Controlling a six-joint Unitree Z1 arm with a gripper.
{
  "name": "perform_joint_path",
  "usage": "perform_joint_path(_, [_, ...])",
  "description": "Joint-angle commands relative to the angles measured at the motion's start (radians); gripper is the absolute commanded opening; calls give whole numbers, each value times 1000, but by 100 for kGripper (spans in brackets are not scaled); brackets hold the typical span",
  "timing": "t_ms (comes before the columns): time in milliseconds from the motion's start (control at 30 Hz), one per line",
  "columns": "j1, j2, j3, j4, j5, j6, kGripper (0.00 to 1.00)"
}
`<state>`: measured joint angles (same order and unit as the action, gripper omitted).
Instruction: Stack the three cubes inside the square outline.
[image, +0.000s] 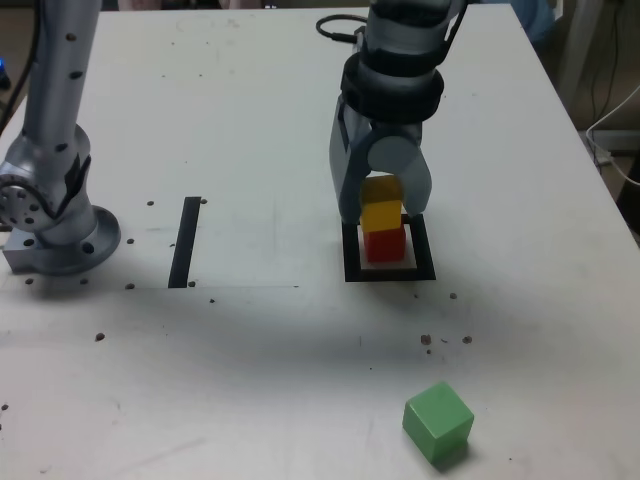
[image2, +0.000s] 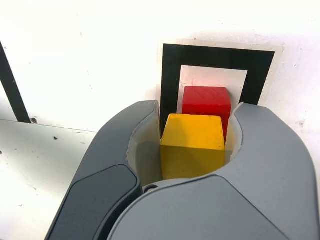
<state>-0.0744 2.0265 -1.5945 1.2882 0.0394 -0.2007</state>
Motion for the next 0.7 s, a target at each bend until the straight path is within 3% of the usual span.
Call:
perform_joint_path(0, [2,7,3,-5,-2,1,26])
perform_joint_path(200, [2,11,3,-12,-6,1,42])
perform_joint_path(533, [2,8,9,-36,0,12,89])
perform_joint_path(667, [2,4,17,-38,2,14,99])
